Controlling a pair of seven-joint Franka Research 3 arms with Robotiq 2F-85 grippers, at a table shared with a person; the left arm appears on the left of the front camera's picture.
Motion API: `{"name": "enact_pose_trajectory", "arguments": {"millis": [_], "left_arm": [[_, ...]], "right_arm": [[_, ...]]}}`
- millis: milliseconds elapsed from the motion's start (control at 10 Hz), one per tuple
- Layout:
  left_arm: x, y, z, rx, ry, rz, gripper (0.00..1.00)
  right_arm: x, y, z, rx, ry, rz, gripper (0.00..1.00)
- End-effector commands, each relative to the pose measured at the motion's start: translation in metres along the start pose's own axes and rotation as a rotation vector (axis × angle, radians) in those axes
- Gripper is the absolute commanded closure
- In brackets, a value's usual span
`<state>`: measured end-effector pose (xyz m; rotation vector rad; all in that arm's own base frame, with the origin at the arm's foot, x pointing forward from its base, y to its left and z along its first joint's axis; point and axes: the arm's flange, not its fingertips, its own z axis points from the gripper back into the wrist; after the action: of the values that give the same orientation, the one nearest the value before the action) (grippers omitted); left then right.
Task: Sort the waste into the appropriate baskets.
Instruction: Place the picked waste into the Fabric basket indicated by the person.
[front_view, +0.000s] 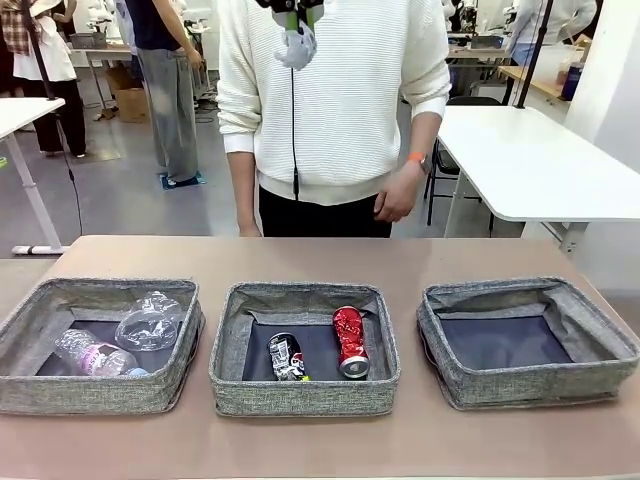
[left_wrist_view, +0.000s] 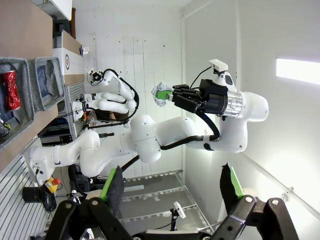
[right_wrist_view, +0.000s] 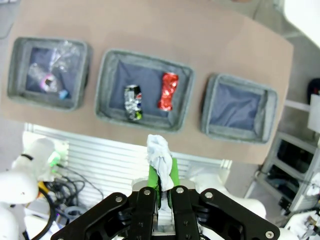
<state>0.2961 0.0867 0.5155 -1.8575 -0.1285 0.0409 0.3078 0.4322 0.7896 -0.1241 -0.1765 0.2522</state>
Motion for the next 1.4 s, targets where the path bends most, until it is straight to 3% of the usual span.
{"name": "enact_pose_trajectory", "arguments": {"millis": [0,1200,1300], "left_arm": [[-0.002,-0.004,-0.004,-0.017,-0.004,-0.002,0.0],[-0.002,-0.004,-0.004,-0.017,-0.004,-0.002,0.0],[-0.002,-0.004,-0.004,-0.017,-0.004,-0.002,0.0]], "right_arm": [[-0.002,0.0,0.001,-0.007,-0.011,-0.001,0.92],[0.0,0.0,0.0,0.0,0.0,0.0,0.92],[-0.009,-0.037,-0.024,0.018,-0.002,0.04,0.92]]}}
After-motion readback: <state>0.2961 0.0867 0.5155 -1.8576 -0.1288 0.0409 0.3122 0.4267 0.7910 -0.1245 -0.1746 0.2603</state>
